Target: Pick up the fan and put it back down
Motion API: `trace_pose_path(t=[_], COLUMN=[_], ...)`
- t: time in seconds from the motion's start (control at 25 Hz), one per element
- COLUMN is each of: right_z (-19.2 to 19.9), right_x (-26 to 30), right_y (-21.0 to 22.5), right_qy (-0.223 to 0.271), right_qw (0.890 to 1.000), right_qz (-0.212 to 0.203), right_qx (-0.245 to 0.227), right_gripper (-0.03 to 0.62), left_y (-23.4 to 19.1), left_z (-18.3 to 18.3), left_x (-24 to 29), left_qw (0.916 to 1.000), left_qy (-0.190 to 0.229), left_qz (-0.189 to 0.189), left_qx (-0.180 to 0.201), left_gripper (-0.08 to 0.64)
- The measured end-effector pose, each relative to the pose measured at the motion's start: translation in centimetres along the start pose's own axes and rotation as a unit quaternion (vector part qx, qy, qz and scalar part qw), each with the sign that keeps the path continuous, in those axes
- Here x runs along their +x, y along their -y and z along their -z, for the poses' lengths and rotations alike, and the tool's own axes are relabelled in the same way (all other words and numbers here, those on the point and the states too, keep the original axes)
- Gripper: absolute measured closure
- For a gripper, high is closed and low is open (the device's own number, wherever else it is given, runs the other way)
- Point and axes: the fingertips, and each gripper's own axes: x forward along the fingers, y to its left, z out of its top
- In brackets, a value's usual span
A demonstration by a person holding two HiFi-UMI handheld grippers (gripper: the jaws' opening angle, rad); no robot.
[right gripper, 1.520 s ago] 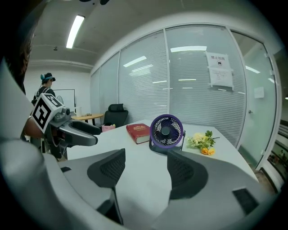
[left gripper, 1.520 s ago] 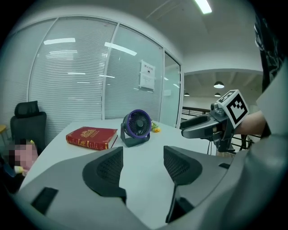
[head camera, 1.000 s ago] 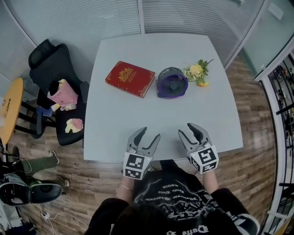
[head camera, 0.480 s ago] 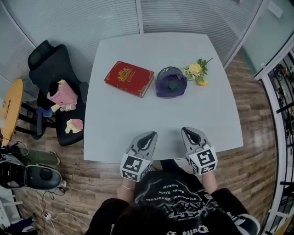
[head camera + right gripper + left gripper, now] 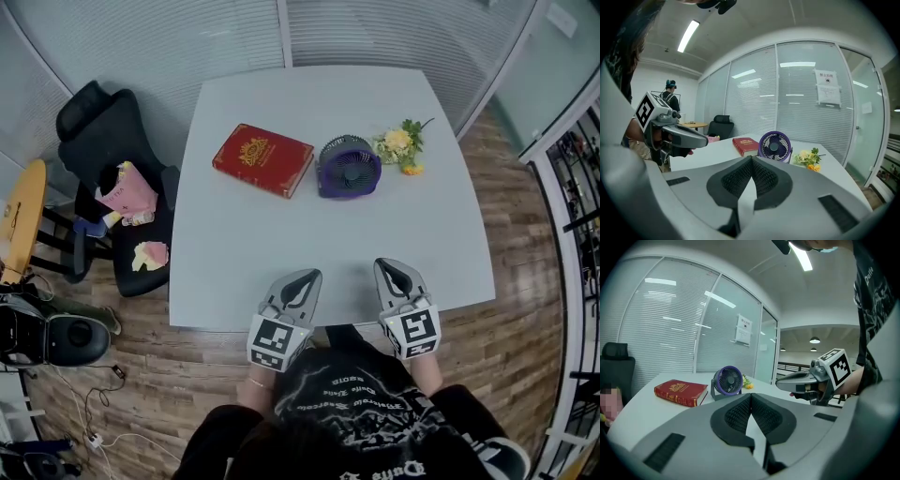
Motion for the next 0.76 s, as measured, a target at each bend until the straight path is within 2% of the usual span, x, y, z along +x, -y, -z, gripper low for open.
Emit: trace_pose_path(t=[0.12,0.24,0.4,0.76], right_z=[0.1,0.1,0.4,0.0], right_x=[0.0,0.1,0.1,0.9], right_y=[-0.1,-0.3,-0.2,-0.4], right_qy=[-0.003,-0.006,-0.009,-0.008], right_qw=[1.0,1.0,1.0,1.0], right_qz=[-0.001,-0.004,-0.004,-0.005], right_qx=[-0.005,-0.01,-0.011,-0.013], right_gripper=[0.586,0.586,0.586,0.586], left_y=[0.0,-0.3,-0.6,-1.3], left_z=[-0.3,-0.9,-1.2,-1.2], left_x=[0.0,-0.1,-0.1,0.0], left_qw=[1.0,0.9995,0.9997,0.9997], left_qy=[0.006,0.016,0.019,0.02], left_qz=[0.002,0.001,-0.001,-0.004], left_qx=[-0.003,-0.026,-0.014,-0.017], left_gripper=[0.54,0.54,0.54,0.54])
